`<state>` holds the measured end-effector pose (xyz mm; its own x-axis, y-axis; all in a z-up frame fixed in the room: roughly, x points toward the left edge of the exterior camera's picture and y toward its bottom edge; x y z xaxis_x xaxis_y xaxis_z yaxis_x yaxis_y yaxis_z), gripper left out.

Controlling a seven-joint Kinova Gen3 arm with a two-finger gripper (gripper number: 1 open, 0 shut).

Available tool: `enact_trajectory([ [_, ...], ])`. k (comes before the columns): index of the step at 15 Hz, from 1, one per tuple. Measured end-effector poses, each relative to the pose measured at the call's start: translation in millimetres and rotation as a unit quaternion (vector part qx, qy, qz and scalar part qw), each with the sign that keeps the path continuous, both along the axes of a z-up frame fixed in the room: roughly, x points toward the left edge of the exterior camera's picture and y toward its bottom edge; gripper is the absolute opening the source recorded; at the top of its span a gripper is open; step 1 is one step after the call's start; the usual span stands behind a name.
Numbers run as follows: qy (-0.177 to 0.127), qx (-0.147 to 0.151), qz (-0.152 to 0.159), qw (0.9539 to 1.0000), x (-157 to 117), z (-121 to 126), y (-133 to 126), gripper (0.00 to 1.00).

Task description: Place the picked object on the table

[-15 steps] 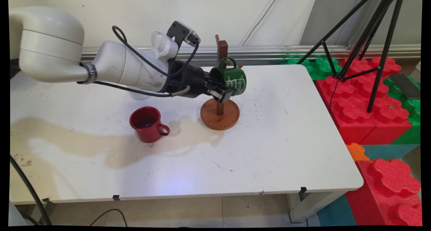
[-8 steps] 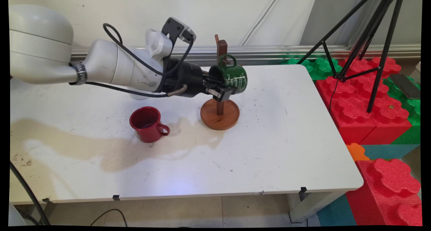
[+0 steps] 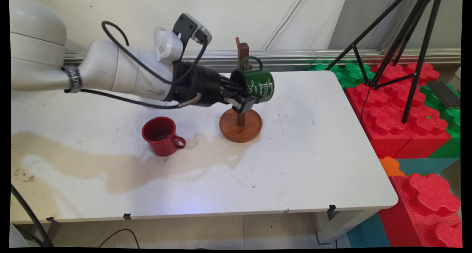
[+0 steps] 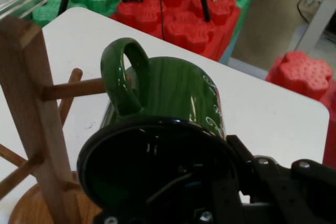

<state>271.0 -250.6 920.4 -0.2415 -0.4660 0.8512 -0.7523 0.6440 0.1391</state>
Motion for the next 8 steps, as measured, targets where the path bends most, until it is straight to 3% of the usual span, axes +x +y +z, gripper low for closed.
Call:
enact_trajectory([
  [8, -0.06, -0.014, -0.058, 0.9964, 4, 7, 26, 0.0],
])
